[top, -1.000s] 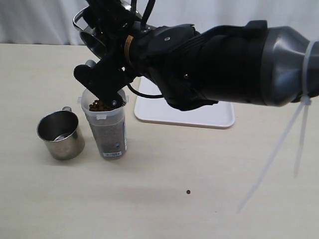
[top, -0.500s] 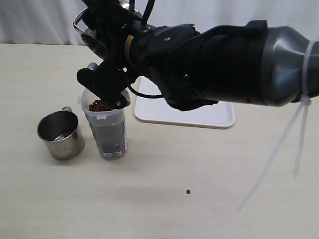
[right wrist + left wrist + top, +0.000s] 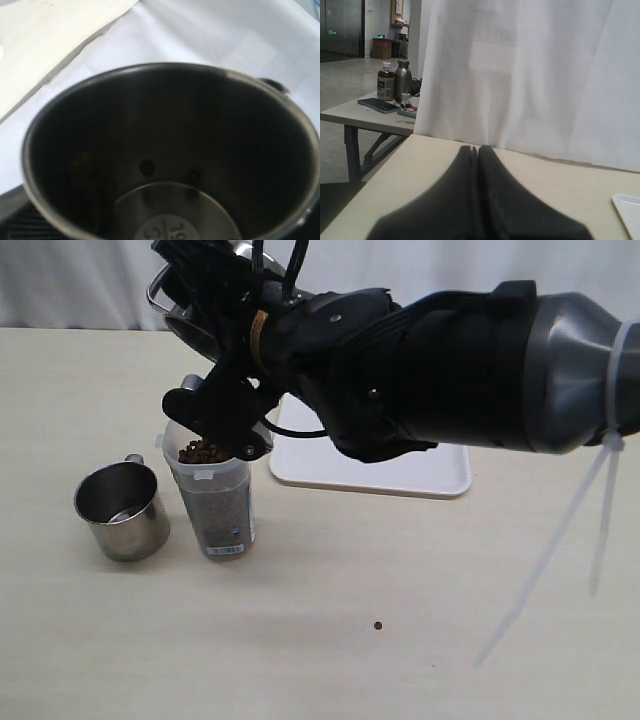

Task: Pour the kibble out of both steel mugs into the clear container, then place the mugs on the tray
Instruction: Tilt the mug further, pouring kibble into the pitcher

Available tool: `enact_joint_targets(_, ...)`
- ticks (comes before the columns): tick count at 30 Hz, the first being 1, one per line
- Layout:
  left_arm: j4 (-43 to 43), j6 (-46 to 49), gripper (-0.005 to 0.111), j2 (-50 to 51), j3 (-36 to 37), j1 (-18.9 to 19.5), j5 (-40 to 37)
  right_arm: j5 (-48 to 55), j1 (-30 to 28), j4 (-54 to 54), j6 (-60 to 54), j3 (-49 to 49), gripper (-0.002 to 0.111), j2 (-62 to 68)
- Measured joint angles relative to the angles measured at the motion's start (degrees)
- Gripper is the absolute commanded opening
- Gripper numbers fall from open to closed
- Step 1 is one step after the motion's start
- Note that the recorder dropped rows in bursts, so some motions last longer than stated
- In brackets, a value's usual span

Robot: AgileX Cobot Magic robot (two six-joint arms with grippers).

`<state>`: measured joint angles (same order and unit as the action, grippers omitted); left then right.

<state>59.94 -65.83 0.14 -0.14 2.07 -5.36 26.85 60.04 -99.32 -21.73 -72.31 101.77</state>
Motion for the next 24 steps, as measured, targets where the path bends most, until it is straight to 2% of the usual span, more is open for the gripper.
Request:
enact_joint_targets(14,0.0,0.0,0.0,0.0,0.0,0.0,0.0,0.0,0.0,0.0,-7.01,0.0,0.005,0.0)
enact_joint_targets(21,0.0,0.0,0.0,0.0,0.0,0.0,0.0,0.0,0.0,0.0,-7.03,0.0,0.005,0.0)
enact_joint_targets(24,0.0,0.0,0.0,0.0,0.0,0.0,0.0,0.0,0.0,0.0,-3.41,0.0,0.005,0.0)
